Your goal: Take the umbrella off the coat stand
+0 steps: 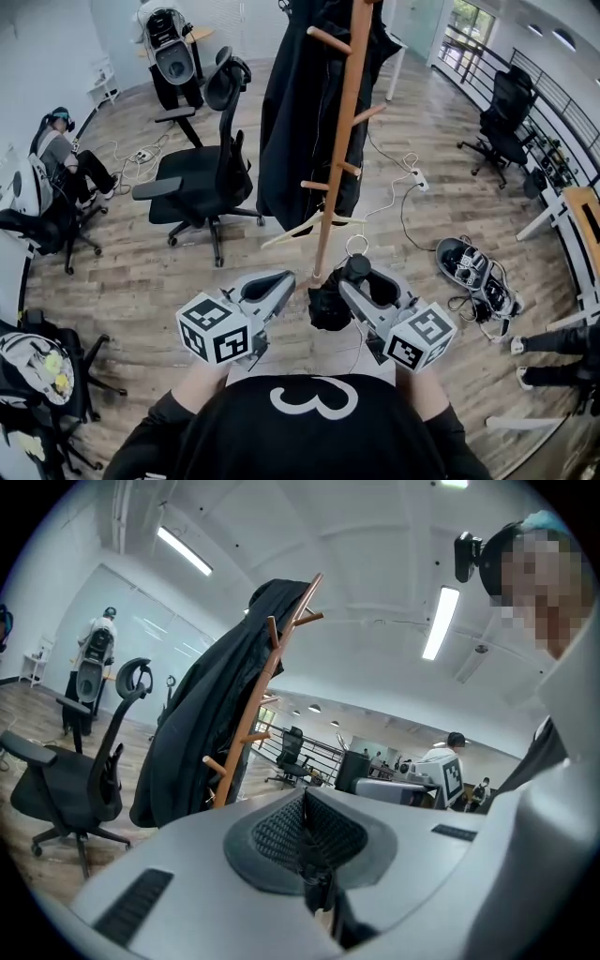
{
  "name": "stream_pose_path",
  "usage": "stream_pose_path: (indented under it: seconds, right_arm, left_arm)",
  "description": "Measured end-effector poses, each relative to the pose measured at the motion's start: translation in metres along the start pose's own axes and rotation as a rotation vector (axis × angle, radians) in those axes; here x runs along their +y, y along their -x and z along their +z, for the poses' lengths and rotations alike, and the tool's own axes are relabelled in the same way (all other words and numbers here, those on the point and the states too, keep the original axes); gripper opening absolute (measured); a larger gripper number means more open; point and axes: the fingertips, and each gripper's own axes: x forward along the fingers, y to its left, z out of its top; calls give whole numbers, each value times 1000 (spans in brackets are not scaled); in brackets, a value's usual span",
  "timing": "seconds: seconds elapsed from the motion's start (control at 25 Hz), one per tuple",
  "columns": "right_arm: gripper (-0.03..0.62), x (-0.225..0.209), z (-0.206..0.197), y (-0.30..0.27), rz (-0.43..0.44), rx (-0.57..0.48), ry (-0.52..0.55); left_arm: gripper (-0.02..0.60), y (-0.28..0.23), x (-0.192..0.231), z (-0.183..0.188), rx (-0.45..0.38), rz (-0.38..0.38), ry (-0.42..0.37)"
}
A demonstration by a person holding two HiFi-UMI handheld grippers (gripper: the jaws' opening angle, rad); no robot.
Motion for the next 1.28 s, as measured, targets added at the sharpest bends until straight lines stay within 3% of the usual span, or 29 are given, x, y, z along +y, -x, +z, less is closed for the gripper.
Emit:
stream_pose_path:
  seconds: [0.68, 1.28]
  right_arm:
    - [196, 41, 0, 96, 50, -4, 11]
    - [196, 82, 2, 167, 77, -32, 40]
  left_arm:
    - [17, 19, -113, -8, -26, 25, -114]
    - [17, 37, -192, -25, -47, 21, -130]
